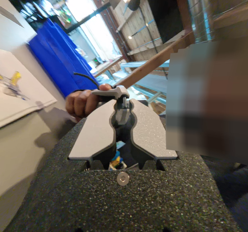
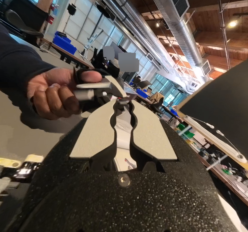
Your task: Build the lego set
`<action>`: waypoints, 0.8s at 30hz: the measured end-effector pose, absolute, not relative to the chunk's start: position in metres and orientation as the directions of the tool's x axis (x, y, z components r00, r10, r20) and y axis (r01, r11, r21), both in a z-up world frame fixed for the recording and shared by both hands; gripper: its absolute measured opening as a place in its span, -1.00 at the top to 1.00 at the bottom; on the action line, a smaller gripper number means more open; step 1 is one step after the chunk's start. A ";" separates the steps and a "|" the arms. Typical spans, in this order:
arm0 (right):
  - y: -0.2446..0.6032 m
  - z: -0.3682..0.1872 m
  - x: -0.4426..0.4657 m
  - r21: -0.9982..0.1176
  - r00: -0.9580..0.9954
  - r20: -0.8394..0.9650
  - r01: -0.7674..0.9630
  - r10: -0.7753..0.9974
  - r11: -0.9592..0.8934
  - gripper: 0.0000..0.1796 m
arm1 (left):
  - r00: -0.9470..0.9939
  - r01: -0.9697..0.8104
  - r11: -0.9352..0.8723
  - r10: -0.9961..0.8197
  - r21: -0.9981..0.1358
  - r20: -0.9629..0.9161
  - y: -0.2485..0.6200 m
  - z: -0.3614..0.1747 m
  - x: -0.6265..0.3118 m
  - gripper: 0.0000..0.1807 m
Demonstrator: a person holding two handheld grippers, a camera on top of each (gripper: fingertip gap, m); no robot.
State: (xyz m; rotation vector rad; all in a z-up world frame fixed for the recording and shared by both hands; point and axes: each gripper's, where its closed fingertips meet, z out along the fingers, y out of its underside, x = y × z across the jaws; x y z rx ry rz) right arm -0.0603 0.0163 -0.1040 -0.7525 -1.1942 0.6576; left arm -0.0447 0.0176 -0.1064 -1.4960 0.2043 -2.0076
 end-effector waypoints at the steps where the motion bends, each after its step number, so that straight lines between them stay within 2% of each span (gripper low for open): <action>1: 0.022 -0.107 -0.061 -0.804 0.262 0.570 -0.018 0.779 0.594 0.82 | -0.083 0.397 -0.760 -0.588 -0.514 0.805 0.023 -0.109 -0.048 0.77; 3: 0.033 -0.114 -0.063 -0.801 0.292 0.586 0.066 0.756 0.595 0.82 | 0.132 0.393 -0.655 -0.655 -0.646 0.744 0.033 -0.112 -0.055 0.73; 5: 0.042 -0.122 -0.065 -0.786 0.312 0.614 0.154 0.725 0.599 0.82 | 0.366 0.296 -0.546 -0.693 -0.784 0.621 0.039 -0.119 -0.058 0.71; 8: 0.042 -0.128 -0.069 -0.745 0.308 0.666 0.220 0.680 0.630 0.82 | 0.597 0.120 -0.454 -0.678 -0.883 0.429 0.045 -0.133 -0.062 0.71; 13: 0.041 -0.134 -0.072 -0.695 0.291 0.719 0.283 0.631 0.662 0.82 | 0.623 0.067 -0.469 -0.670 -0.881 0.404 0.042 -0.140 -0.058 0.76; 24: 0.042 -0.139 -0.074 -0.678 0.277 0.735 0.317 0.619 0.663 0.82 | 0.632 0.032 -0.463 -0.677 -0.886 0.377 0.039 -0.142 -0.056 0.91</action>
